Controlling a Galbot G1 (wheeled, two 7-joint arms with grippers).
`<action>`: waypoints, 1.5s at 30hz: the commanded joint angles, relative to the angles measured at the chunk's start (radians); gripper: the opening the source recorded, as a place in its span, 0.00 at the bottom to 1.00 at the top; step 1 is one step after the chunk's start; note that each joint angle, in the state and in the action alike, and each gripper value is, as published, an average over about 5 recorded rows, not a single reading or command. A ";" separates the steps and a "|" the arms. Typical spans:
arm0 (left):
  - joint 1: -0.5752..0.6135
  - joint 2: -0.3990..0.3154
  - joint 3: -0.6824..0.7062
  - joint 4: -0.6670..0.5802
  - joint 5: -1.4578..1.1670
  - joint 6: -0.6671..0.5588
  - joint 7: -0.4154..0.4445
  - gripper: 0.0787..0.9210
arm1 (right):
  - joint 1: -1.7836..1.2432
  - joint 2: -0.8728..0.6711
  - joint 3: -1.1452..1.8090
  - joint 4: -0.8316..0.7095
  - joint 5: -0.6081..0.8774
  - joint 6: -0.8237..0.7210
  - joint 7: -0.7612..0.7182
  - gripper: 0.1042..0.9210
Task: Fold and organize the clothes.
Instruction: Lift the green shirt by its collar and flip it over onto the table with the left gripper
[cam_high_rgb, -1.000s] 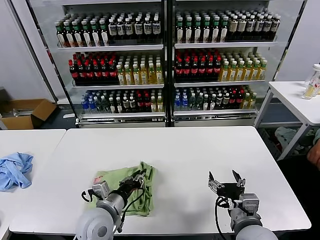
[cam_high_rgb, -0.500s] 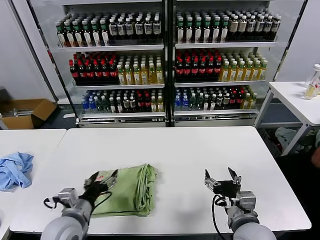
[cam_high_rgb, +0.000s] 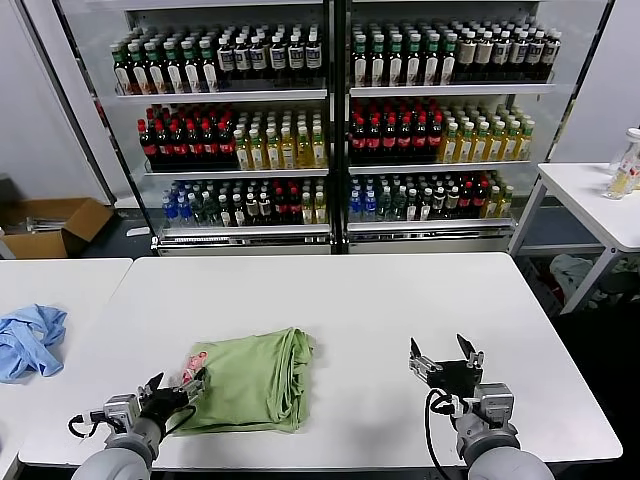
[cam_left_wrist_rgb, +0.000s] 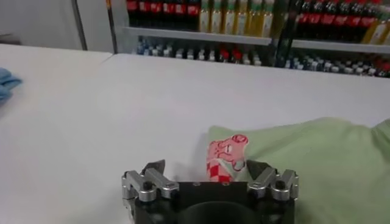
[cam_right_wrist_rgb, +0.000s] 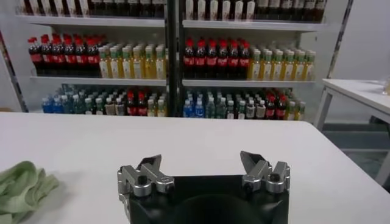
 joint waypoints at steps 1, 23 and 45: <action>0.004 -0.001 -0.017 0.049 0.012 0.005 0.016 0.88 | -0.001 0.000 0.001 0.003 -0.005 0.000 0.001 0.88; 0.010 0.006 -0.015 0.050 -0.088 -0.105 0.127 0.24 | -0.003 0.007 -0.006 -0.002 -0.014 0.000 0.002 0.88; 0.113 0.356 -0.660 -0.166 -0.771 0.058 -0.036 0.02 | 0.040 -0.003 0.005 -0.001 0.011 0.001 -0.009 0.88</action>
